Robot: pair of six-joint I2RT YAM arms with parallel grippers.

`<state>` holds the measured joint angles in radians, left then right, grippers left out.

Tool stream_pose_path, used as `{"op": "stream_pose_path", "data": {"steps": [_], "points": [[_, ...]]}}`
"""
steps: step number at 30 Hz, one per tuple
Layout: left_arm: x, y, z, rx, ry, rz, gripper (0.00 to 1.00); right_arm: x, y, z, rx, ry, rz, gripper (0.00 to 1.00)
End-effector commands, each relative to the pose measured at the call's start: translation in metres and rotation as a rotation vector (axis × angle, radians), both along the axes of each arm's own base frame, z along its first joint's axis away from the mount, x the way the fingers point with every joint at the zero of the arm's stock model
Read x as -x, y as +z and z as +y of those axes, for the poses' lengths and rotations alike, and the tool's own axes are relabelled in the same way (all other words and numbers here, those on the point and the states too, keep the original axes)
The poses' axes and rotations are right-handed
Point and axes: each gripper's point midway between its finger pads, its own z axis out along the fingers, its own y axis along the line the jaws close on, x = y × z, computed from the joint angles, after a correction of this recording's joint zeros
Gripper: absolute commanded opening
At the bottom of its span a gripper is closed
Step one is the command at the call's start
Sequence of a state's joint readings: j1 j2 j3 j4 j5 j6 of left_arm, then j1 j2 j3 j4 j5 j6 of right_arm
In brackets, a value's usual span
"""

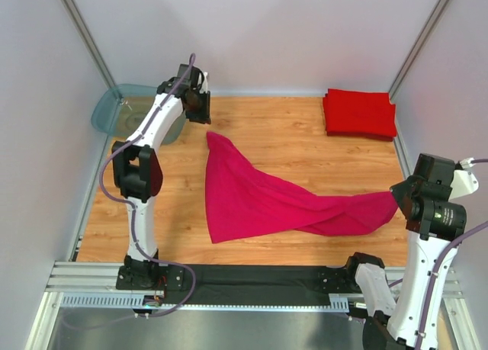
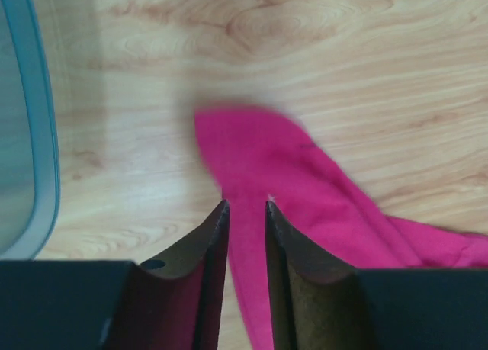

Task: Fold and stack the t-shirts
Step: Flatten the tshirt out

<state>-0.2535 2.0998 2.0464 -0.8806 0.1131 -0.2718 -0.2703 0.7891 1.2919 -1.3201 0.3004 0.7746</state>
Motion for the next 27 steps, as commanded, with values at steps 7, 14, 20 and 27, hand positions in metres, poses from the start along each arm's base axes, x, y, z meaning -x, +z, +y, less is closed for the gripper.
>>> {"op": "stream_pose_path", "data": {"steps": [7, 14, 20, 27], "points": [[0.156, 0.032, -0.024, -0.094, -0.345, -0.087, 0.41, -0.036, -0.006, 0.001, -0.057, 0.011, -0.032, 0.00], [0.299, -0.037, -0.023, -0.126, -0.463, 0.205, 0.42, -0.050, 0.000, -0.003, -0.046, 0.024, -0.040, 0.00], [0.342, -0.051, -0.049, -0.127, -0.619, 0.248, 0.44, -0.054, -0.004, 0.006, -0.086, 0.050, -0.066, 0.00], [0.369, -0.091, -0.063, -0.208, -0.791, 0.471, 0.42, -0.050, 0.000, 0.007, -0.084, 0.053, -0.079, 0.00]]}}
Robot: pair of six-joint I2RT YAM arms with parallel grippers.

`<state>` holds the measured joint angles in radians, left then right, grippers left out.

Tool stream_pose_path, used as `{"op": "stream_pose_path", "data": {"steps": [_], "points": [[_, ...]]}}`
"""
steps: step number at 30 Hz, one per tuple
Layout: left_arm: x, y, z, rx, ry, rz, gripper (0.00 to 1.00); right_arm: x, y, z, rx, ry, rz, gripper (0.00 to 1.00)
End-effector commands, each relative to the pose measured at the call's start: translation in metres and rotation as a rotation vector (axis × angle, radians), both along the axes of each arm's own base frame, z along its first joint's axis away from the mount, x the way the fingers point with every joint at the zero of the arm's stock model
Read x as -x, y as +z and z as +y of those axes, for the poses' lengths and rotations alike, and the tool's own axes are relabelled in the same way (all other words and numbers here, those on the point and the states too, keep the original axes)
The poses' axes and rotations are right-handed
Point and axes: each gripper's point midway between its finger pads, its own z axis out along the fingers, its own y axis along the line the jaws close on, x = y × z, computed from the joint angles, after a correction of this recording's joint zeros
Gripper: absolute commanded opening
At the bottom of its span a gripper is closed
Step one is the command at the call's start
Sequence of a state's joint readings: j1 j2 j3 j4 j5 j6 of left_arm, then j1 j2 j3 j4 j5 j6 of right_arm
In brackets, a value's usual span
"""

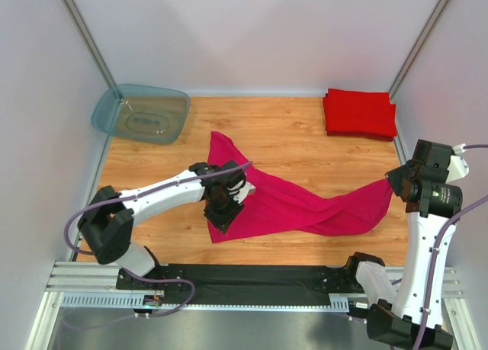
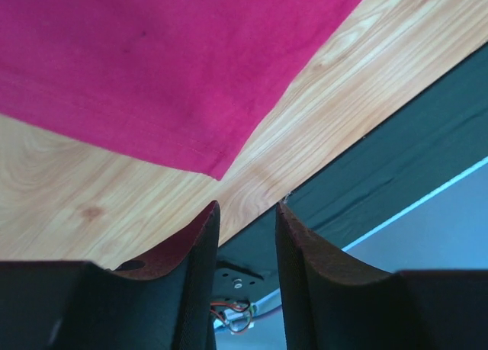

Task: Fold and stack the t-shirts
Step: Flatten the tshirt out

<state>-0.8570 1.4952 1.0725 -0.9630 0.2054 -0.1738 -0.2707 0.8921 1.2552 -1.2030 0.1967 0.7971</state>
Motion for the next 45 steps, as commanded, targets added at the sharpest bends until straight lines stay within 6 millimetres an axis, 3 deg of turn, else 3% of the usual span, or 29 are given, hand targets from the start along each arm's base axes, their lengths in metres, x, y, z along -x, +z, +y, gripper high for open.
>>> {"op": "stream_pose_path", "data": {"steps": [1, 15, 25, 28, 29, 30, 31, 33, 34, 36, 37, 38, 39, 40, 41, 42, 43, 44, 45], "points": [[0.012, -0.013, 0.000, -0.047, -0.065, 0.067, 0.42, -0.007, 0.014, 0.000, 0.002, -0.004, -0.072, 0.00], [0.014, -0.059, 0.007, -0.146, -0.107, 0.133, 0.44, -0.006, 0.011, 0.002, -0.007, -0.002, -0.079, 0.00], [0.010, -0.082, 0.011, -0.203, -0.079, 0.125, 0.42, -0.010, 0.013, 0.001, -0.004, -0.008, -0.088, 0.00], [0.006, -0.082, 0.016, -0.235, -0.064, 0.088, 0.28, -0.010, 0.011, 0.000, -0.005, -0.010, -0.087, 0.00], [0.003, -0.080, 0.015, -0.236, -0.060, 0.075, 0.21, -0.010, 0.010, 0.000, -0.005, -0.010, -0.084, 0.00], [0.001, -0.078, 0.017, -0.245, -0.054, 0.059, 0.06, -0.010, 0.010, 0.000, -0.004, -0.011, -0.084, 0.00], [-0.003, -0.076, 0.023, -0.280, -0.046, 0.035, 0.01, -0.010, 0.010, 0.000, -0.008, -0.011, -0.086, 0.00], [-0.014, -0.058, 0.023, -0.286, -0.022, -0.024, 0.00, -0.013, 0.013, 0.000, -0.010, -0.010, -0.093, 0.00], [-0.022, -0.046, 0.034, -0.342, -0.009, -0.078, 0.00, -0.013, 0.015, 0.001, -0.011, -0.010, -0.095, 0.00], [-0.047, -0.003, 0.030, -0.325, 0.040, -0.220, 0.00, -0.014, 0.031, 0.001, -0.010, -0.010, -0.121, 0.00], [-0.059, 0.020, 0.045, -0.390, 0.064, -0.306, 0.00, -0.017, 0.037, 0.000, -0.012, -0.013, -0.125, 0.00], [-0.079, 0.064, 0.037, -0.332, 0.121, -0.428, 0.00, -0.017, 0.041, 0.001, -0.015, -0.012, -0.118, 0.00], [-0.089, 0.089, 0.040, -0.327, 0.184, -0.498, 0.00, -0.018, 0.067, 0.000, -0.003, -0.016, -0.176, 0.00], [-0.097, 0.119, 0.060, -0.400, 0.229, -0.587, 0.00, -0.022, 0.074, -0.001, -0.004, -0.018, -0.176, 0.00], [-0.110, 0.166, 0.055, -0.328, 0.304, -0.684, 0.00, -0.019, 0.084, 0.000, 0.000, -0.017, -0.184, 0.00], [-0.113, 0.188, 0.060, -0.315, 0.364, -0.728, 0.00, -0.019, 0.111, 0.003, 0.006, -0.006, -0.243, 0.00], [-0.112, 0.210, 0.079, -0.373, 0.398, -0.782, 0.00, -0.024, 0.119, 0.004, 0.004, 0.014, -0.247, 0.00], [-0.117, 0.249, 0.082, -0.309, 0.481, -0.852, 0.00, -0.027, 0.130, 0.007, 0.003, 0.040, -0.267, 0.00], [-0.116, 0.266, 0.090, -0.306, 0.526, -0.885, 0.00, -0.031, 0.141, 0.017, -0.022, 0.095, -0.292, 0.00]]}}
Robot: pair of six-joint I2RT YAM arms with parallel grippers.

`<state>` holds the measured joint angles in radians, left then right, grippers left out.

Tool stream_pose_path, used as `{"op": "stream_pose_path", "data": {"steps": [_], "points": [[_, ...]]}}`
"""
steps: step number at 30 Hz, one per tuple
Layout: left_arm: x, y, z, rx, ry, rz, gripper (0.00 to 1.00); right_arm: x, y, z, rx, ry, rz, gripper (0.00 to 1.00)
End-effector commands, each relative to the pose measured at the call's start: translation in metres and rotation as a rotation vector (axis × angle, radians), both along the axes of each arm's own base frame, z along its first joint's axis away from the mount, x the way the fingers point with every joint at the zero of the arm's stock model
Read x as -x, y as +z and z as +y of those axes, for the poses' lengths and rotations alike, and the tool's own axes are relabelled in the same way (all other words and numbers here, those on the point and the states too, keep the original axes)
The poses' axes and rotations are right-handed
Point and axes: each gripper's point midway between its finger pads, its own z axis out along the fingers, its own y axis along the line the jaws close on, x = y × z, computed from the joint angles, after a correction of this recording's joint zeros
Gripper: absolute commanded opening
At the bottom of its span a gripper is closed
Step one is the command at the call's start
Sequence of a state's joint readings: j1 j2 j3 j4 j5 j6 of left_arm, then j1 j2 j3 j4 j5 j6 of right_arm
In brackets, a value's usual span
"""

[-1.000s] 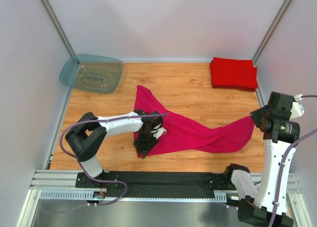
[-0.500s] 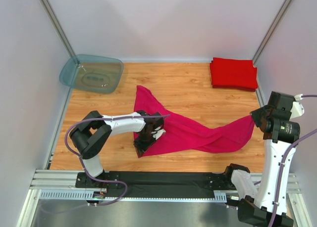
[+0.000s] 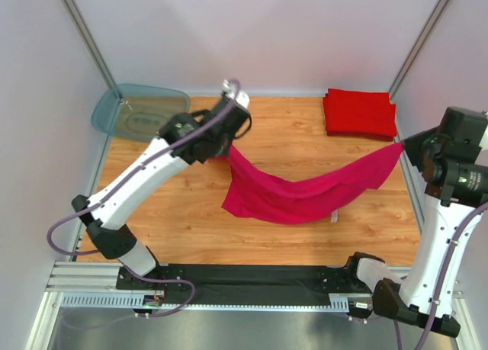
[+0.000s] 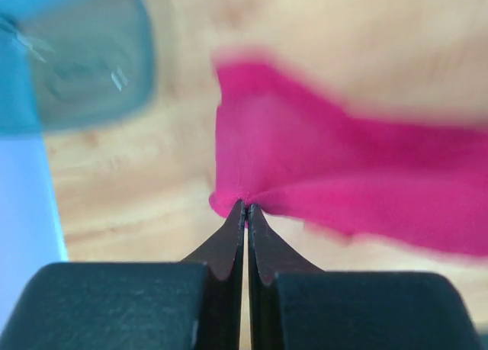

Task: Fold and stack the t-shirts
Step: Flatten the tshirt out

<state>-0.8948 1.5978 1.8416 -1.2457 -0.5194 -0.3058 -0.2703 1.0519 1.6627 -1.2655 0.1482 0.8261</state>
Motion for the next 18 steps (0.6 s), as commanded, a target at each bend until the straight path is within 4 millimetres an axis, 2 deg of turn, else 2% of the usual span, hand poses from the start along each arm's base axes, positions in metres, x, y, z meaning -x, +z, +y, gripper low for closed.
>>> {"op": "stream_pose_path", "data": {"steps": [1, 2, 3, 4, 7, 8, 9, 10, 13, 14, 15, 16, 18], "points": [[0.025, 0.089, 0.103, -0.174, 0.250, -0.182, 0.00, 0.001, 0.069, 0.022, -0.001, 0.110, -0.173, 0.00], [0.030, 0.110, 0.108, -0.090, 0.255, -0.228, 0.00, -0.003, 0.075, 0.023, 0.006, 0.130, -0.174, 0.00], [0.034, 0.123, 0.113, -0.035, 0.274, -0.263, 0.00, 0.000, 0.089, 0.034, -0.004, 0.185, -0.211, 0.00], [0.044, 0.139, 0.125, 0.059, 0.310, -0.308, 0.00, 0.013, 0.113, 0.039, 0.015, 0.196, -0.263, 0.00], [0.065, 0.177, 0.151, 0.298, 0.386, -0.410, 0.00, 0.028, 0.146, 0.051, 0.075, 0.267, -0.353, 0.00], [0.069, 0.184, 0.154, 0.348, 0.387, -0.428, 0.00, 0.042, 0.166, 0.057, 0.109, 0.284, -0.416, 0.00], [0.072, 0.189, 0.156, 0.394, 0.384, -0.442, 0.00, 0.051, 0.173, 0.061, 0.137, 0.305, -0.437, 0.00], [0.073, 0.201, 0.148, 0.495, 0.358, -0.465, 0.00, 0.062, 0.179, 0.064, 0.153, 0.312, -0.461, 0.00], [0.093, 0.227, 0.164, 0.671, 0.322, -0.534, 0.00, 0.096, 0.188, 0.076, 0.196, 0.330, -0.529, 0.00], [0.096, 0.231, 0.168, 0.684, 0.309, -0.552, 0.00, 0.106, 0.188, 0.077, 0.206, 0.323, -0.541, 0.00], [0.099, 0.241, 0.171, 0.722, 0.300, -0.583, 0.00, 0.125, 0.192, 0.079, 0.225, 0.305, -0.579, 0.00], [0.107, 0.247, 0.181, 0.741, 0.282, -0.607, 0.00, 0.134, 0.192, 0.080, 0.228, 0.293, -0.596, 0.00], [0.116, 0.258, 0.188, 0.783, 0.253, -0.639, 0.00, 0.151, 0.195, 0.080, 0.218, 0.251, -0.635, 0.00]]}}
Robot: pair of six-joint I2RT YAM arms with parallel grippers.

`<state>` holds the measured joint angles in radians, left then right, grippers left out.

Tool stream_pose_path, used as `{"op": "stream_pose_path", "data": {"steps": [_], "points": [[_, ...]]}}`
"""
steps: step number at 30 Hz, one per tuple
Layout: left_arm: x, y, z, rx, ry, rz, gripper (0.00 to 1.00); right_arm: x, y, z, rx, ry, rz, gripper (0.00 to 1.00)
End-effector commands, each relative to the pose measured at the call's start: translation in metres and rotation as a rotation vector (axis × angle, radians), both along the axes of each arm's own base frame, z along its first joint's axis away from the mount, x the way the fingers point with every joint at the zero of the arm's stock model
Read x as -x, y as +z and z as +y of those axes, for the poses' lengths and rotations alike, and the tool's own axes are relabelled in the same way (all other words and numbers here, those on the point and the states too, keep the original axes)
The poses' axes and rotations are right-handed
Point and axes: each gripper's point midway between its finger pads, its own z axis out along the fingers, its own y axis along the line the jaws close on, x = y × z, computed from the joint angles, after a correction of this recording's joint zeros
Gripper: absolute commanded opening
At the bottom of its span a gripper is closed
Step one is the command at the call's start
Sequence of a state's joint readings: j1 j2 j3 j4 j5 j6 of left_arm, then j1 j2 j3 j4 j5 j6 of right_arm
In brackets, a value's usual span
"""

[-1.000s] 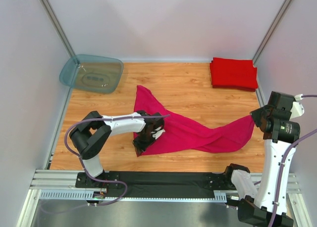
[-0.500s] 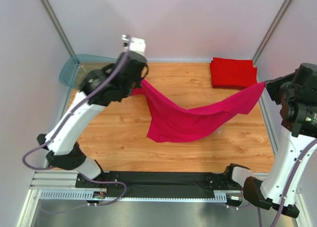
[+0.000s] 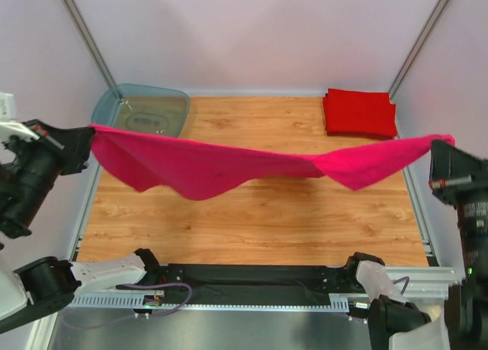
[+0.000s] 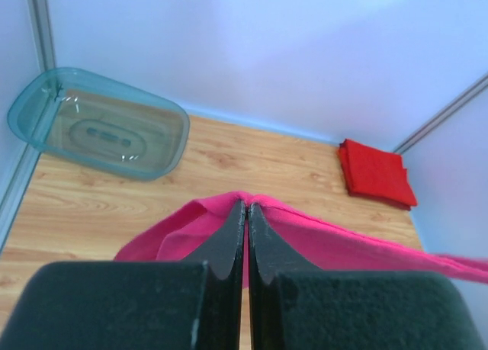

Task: Fold and stack the t-shirts
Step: Flatten the tshirt out

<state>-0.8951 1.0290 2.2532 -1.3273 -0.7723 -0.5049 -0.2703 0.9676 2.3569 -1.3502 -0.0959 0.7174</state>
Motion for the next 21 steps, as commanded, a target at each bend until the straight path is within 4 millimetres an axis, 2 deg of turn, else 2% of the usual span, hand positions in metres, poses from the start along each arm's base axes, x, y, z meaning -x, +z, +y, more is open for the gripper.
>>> {"op": "stream_pose_path", "data": {"steps": [1, 4, 6, 9, 11, 12, 13, 14, 15, 16, 18, 19, 20, 21], "points": [[0.008, 0.008, 0.000, -0.021, -0.059, -0.046, 0.00, 0.039, -0.009, 0.007, -0.013, -0.022, -0.026, 0.00], [0.018, 0.017, 0.010, -0.005, -0.080, -0.092, 0.00, 0.058, -0.007, 0.005, -0.094, -0.068, -0.081, 0.00], [0.020, 0.017, 0.013, -0.009, -0.081, -0.095, 0.00, 0.059, -0.005, 0.005, -0.117, -0.068, -0.094, 0.00], [0.011, 0.011, 0.008, -0.059, -0.062, -0.084, 0.00, 0.043, -0.003, -0.001, -0.138, -0.078, -0.079, 0.00], [-0.004, 0.001, -0.001, -0.130, -0.025, -0.049, 0.00, 0.016, -0.007, -0.016, -0.138, -0.123, -0.043, 0.00], [-0.012, -0.001, 0.003, -0.152, 0.038, -0.040, 0.00, 0.004, -0.007, -0.021, -0.129, -0.128, -0.033, 0.00], [-0.026, -0.012, -0.007, -0.229, 0.066, -0.011, 0.00, -0.012, -0.002, -0.027, -0.119, -0.137, -0.042, 0.00], [-0.035, -0.015, -0.011, -0.266, 0.093, -0.008, 0.00, -0.042, -0.013, -0.037, -0.108, -0.150, 0.024, 0.00], [-0.047, -0.005, -0.015, -0.252, 0.143, -0.047, 0.00, -0.060, -0.017, -0.042, -0.098, -0.150, 0.046, 0.00], [-0.066, -0.018, -0.024, -0.353, 0.179, -0.018, 0.00, -0.081, -0.009, -0.046, -0.079, -0.136, 0.020, 0.00], [-0.090, -0.033, -0.035, -0.364, 0.183, 0.036, 0.00, -0.143, -0.043, -0.052, -0.077, -0.076, 0.134, 0.00], [-0.118, -0.053, -0.028, -0.325, 0.265, 0.122, 0.00, -0.168, -0.036, -0.054, -0.058, -0.046, 0.091, 0.00], [-0.132, -0.070, -0.030, -0.318, 0.261, 0.182, 0.00, -0.196, -0.063, -0.052, -0.063, 0.008, 0.141, 0.00], [-0.154, -0.092, -0.044, -0.292, 0.225, 0.246, 0.00, -0.227, -0.079, -0.055, -0.068, 0.034, 0.170, 0.00]]}}
